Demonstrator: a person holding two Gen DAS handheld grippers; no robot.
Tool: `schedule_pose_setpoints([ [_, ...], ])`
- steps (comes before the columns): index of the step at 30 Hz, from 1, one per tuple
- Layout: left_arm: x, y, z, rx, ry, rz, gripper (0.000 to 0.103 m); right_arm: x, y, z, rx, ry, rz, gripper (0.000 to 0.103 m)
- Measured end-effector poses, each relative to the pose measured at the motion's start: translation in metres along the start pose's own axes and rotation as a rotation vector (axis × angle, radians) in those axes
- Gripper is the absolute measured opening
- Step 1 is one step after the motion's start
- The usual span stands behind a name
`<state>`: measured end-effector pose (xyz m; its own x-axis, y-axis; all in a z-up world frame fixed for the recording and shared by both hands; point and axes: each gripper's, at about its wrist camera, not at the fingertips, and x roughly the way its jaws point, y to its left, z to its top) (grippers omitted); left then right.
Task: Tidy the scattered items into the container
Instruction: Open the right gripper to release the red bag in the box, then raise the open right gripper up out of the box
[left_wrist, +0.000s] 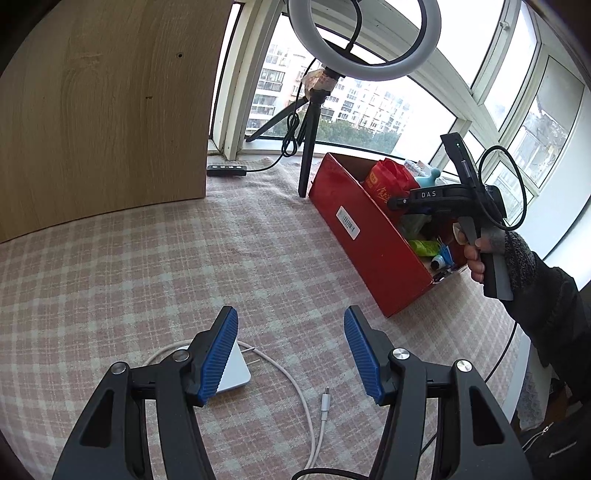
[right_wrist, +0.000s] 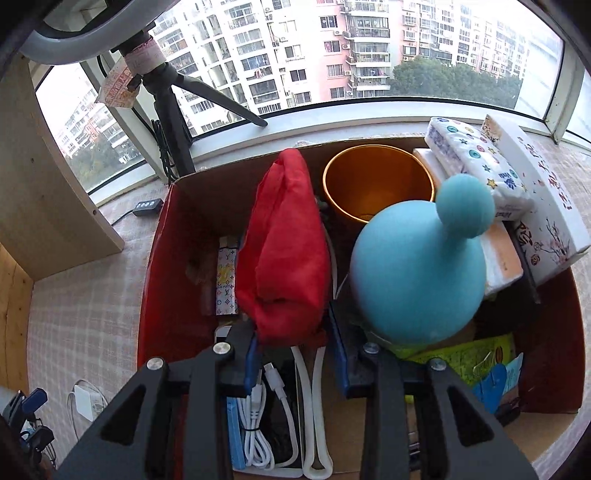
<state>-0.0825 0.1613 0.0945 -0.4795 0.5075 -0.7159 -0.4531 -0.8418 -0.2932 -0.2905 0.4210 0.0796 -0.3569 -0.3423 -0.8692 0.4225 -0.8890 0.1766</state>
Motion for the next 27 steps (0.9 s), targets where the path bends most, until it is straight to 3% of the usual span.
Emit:
schedule_pose_setpoints([
  [9,-0.004,-0.002,0.0,0.006,-0.001,0.001,0.059,-0.029,0.002,-0.009,0.01,-0.041,0.0,0.05],
  [14,-0.003,-0.003,0.0,0.009,0.002,-0.003,0.059,-0.049,-0.007,-0.024,0.065,-0.091,0.003,0.05],
  [15,-0.002,-0.004,0.001,0.01,0.003,-0.004,0.059,-0.051,-0.007,-0.024,0.064,-0.102,-0.007,0.048],
  [19,-0.001,-0.006,0.002,0.018,0.008,-0.009,0.059,-0.045,-0.007,-0.018,0.049,-0.091,-0.023,0.012],
  [27,-0.002,-0.006,0.002,0.015,0.004,-0.007,0.059,-0.031,-0.011,-0.004,0.04,-0.083,-0.034,0.009],
])
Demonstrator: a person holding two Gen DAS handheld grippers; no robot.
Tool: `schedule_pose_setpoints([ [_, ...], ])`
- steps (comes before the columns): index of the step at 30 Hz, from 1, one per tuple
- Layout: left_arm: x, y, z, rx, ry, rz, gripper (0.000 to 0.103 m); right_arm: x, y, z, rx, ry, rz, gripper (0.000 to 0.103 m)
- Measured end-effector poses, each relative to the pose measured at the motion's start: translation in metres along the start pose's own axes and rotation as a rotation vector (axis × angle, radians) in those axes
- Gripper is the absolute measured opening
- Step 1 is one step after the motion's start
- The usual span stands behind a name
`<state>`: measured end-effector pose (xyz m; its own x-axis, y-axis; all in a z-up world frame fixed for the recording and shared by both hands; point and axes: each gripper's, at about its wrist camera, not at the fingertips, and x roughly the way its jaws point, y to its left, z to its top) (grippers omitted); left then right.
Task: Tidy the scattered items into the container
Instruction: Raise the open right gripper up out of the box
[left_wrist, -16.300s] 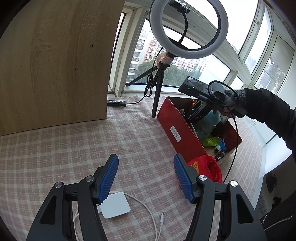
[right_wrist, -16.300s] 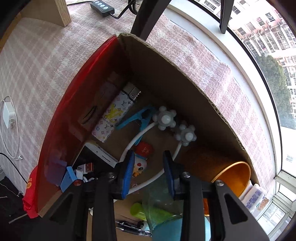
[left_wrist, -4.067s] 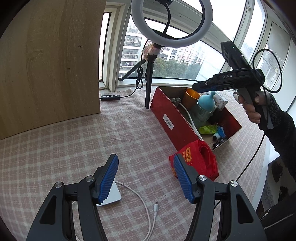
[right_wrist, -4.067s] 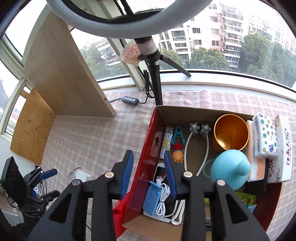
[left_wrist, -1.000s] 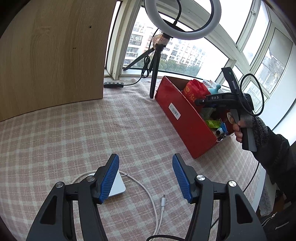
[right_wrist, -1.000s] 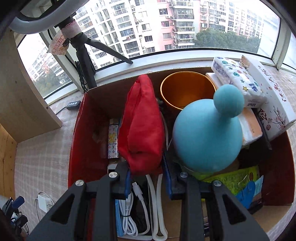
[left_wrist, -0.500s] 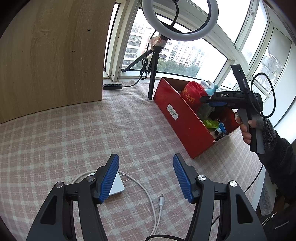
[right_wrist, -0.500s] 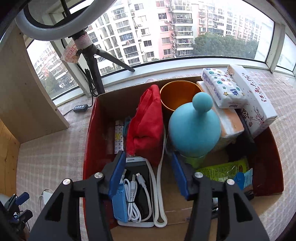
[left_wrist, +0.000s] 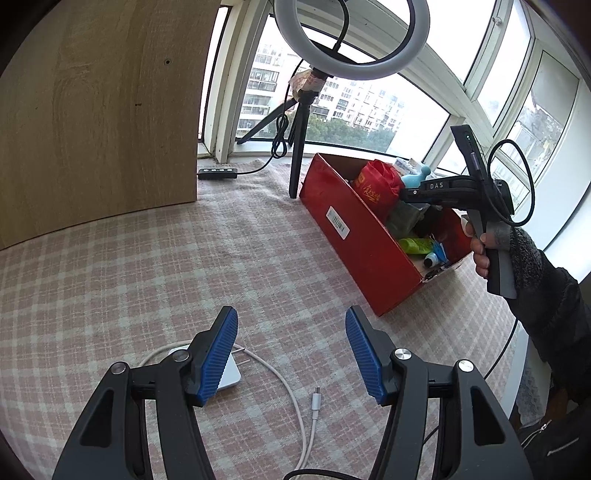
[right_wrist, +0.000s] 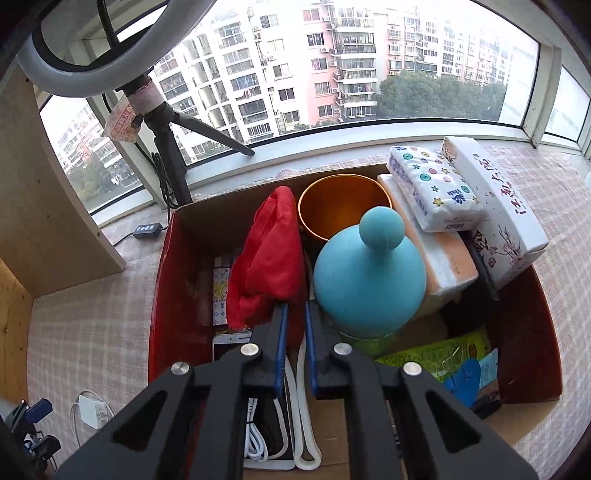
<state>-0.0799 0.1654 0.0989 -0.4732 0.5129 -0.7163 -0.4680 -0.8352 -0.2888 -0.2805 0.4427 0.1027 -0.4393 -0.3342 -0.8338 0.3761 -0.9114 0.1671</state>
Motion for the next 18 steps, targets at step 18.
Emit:
schedule_pose_setpoints([
  [18,-0.002,0.002,0.003,0.002,-0.005,0.007,0.059,0.009,0.024,0.064,-0.153,0.088,-0.063,0.047],
])
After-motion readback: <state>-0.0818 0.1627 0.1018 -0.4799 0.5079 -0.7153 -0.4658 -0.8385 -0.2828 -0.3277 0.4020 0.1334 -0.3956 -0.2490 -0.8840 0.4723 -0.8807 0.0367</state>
